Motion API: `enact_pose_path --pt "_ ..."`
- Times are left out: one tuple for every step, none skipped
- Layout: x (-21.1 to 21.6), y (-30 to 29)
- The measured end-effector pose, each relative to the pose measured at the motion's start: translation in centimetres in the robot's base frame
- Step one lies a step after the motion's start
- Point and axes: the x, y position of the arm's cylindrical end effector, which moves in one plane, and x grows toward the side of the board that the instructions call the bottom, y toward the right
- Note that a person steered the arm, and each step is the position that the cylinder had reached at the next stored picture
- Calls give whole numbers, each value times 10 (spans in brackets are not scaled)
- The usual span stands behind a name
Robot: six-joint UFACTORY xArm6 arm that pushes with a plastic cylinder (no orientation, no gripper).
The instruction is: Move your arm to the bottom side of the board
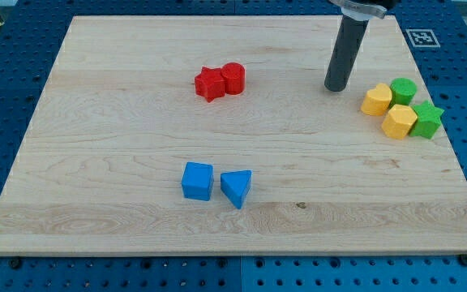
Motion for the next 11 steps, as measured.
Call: enact_pose_path --pt "0 0" --pt "0 0" --pt "15 -19" --pt "27 -35" --pt "30 -35" --pt "55 -35" --pt "71 -35" --pt "87 -35" --pt "112 -35" --pt "142 -35" --pt "163 -35"
